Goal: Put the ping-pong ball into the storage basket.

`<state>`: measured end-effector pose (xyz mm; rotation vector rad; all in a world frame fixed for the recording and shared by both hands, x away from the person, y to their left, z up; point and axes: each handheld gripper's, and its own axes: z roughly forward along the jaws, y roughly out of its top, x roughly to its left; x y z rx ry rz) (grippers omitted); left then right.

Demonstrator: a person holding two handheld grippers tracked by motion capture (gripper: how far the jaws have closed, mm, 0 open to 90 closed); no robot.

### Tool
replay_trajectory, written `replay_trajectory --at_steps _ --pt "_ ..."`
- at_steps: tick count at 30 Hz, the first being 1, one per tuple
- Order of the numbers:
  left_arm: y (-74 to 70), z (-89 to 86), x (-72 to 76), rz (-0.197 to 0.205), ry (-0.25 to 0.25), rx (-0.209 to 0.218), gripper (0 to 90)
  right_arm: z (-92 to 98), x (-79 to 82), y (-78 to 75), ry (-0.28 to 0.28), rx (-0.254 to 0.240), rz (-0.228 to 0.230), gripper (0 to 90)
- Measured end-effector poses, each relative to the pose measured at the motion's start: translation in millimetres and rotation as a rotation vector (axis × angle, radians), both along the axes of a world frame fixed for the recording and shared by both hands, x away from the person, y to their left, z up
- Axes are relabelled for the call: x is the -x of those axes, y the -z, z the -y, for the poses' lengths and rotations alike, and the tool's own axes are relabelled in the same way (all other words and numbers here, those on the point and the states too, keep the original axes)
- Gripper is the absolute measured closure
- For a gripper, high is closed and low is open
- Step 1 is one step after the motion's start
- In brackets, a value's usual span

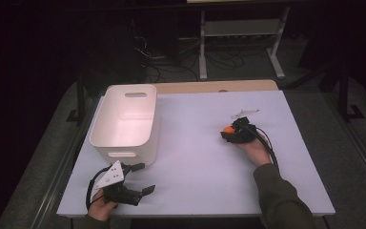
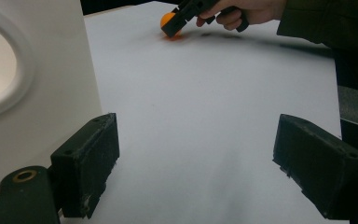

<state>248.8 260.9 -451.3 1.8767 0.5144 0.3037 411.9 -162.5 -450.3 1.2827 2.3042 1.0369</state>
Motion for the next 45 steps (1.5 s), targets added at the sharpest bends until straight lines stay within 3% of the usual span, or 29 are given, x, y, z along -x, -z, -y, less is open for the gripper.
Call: replay_trajectory --at_steps 16,45 --pt "0.0 0.1 0.0 0.0 0.0 -0.001 14.1 -6.2 2.4 -7.2 -0.061 -0.022 -0.007 49.6" --pt "-0.1 0.2 0.4 0.005 0.001 -0.002 14.1 -24.9 9.1 -16.0 -0.141 -0.017 0.002 49.6"
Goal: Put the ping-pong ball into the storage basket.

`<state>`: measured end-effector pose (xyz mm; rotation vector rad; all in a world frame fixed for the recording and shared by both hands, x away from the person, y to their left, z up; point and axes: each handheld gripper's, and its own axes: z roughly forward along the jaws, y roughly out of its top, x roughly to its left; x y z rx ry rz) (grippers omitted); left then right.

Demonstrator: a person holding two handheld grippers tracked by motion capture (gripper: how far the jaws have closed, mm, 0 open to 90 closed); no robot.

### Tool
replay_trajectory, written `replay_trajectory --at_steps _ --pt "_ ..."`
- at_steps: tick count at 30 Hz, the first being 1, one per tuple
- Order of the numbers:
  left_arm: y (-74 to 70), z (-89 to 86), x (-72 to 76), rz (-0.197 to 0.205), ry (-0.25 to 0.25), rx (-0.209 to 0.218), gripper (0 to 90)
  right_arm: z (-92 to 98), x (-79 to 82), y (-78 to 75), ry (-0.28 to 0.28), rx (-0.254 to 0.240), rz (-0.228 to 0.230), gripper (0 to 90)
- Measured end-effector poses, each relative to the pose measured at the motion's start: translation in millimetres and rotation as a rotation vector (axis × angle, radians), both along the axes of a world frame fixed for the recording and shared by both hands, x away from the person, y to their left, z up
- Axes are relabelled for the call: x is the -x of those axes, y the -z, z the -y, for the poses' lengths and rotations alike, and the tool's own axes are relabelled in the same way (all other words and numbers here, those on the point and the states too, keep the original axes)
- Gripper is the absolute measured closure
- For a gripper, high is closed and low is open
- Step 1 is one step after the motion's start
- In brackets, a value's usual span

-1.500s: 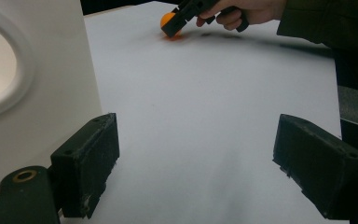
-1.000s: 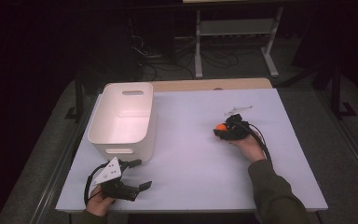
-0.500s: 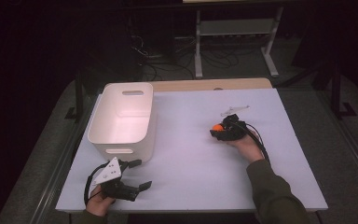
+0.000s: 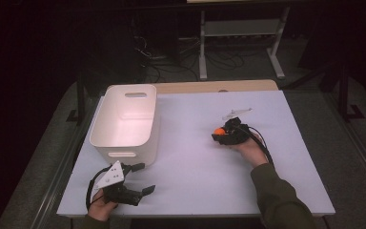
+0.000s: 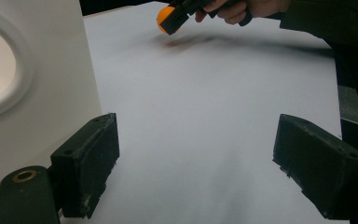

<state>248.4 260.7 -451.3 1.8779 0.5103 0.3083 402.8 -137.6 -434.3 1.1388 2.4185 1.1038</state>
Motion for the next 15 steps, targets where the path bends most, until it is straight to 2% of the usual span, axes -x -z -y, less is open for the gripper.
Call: replay_trajectory --at_steps 15 --pt "0.0 0.0 0.1 0.0 0.0 0.0 14.1 -13.3 5.0 -1.3 -0.041 0.003 -0.007 49.6"
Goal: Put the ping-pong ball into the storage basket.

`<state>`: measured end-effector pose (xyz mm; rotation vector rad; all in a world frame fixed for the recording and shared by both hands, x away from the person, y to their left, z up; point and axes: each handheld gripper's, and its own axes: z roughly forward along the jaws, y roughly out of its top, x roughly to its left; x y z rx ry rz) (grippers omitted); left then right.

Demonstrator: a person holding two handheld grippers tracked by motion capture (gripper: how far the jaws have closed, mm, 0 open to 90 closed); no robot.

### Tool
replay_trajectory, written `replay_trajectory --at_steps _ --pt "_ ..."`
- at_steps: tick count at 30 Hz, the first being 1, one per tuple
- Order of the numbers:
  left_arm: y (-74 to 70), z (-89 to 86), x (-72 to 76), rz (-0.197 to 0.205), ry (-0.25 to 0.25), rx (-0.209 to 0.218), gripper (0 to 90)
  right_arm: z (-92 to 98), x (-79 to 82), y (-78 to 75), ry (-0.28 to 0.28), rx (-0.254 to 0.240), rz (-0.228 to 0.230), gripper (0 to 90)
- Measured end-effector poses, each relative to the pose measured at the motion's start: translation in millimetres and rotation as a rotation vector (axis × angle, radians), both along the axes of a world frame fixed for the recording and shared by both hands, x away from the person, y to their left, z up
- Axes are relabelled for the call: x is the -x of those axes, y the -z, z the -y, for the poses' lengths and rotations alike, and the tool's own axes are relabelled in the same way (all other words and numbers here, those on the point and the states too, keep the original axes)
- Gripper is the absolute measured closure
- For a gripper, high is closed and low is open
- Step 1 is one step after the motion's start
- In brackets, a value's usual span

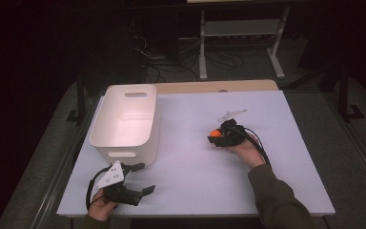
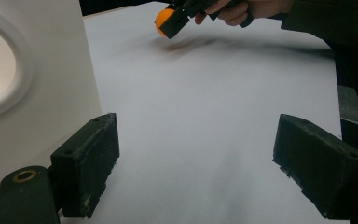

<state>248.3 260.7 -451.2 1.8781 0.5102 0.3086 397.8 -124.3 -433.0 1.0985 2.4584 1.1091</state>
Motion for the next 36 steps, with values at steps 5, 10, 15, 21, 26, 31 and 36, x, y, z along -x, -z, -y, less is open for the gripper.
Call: replay_trajectory --at_steps 5,10,15,21,26,31,36 --pt "0.0 -0.1 0.0 0.0 0.0 -0.001 14.1 -3.9 1.2 0.3 -0.015 -0.002 0.0 49.6" --pt "0.1 0.1 0.0 0.0 0.0 0.0 14.1 -8.9 3.3 0.0 -0.032 -0.004 -0.003 49.6" --pt "0.0 0.1 0.1 0.001 0.0 -0.001 14.1 -14.0 5.5 -1.5 -0.052 -0.013 -0.005 49.6" --pt "0.1 0.2 0.1 0.001 -0.001 -0.001 14.1 -19.9 8.0 -2.1 -0.078 -0.013 -0.009 49.6" --pt "0.1 0.2 0.1 0.001 -0.001 -0.001 14.1 -25.8 10.3 -2.4 -0.098 -0.013 -0.01 49.6" --pt "0.0 0.2 0.0 0.002 0.0 -0.002 14.1 -30.0 12.3 -2.6 -0.111 -0.012 -0.014 49.6" --pt "0.1 0.3 0.0 0.001 -0.001 -0.001 14.1 -34.3 14.7 -2.9 -0.128 -0.012 -0.019 49.6"
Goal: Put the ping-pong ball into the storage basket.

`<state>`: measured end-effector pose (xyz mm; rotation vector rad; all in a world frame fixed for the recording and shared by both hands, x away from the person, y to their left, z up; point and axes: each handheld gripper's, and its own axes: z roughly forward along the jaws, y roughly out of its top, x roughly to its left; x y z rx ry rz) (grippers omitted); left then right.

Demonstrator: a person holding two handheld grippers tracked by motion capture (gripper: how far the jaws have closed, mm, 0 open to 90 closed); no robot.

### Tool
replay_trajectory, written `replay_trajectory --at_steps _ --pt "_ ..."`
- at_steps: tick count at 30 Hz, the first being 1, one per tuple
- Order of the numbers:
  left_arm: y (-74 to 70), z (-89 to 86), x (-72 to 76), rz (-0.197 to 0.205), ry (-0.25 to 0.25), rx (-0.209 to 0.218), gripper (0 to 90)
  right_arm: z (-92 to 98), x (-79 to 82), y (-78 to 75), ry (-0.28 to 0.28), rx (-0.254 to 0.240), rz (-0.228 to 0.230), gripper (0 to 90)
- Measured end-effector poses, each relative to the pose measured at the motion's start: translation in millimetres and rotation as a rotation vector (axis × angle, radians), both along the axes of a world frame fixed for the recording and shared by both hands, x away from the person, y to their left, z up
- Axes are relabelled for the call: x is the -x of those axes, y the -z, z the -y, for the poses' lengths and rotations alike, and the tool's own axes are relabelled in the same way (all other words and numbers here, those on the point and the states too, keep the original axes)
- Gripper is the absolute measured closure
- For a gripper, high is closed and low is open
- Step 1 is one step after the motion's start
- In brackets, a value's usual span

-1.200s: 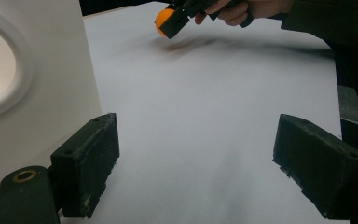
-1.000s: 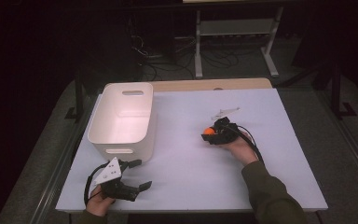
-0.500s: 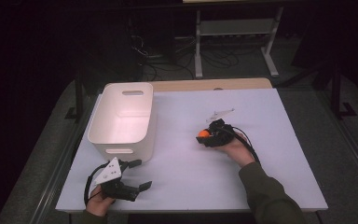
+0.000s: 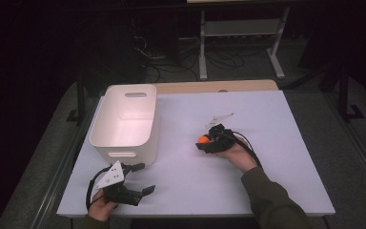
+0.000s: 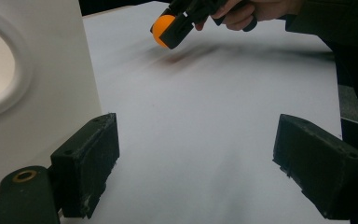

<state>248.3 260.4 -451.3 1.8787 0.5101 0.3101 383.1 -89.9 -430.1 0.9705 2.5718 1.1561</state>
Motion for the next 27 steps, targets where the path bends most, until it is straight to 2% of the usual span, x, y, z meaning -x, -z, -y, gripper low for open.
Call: replay_trajectory --at_steps 27 --pt "0.0 0.0 -0.2 -0.002 0.0 -0.001 14.1 -26.4 16.2 -7.5 -0.101 -0.016 -0.018 49.6"
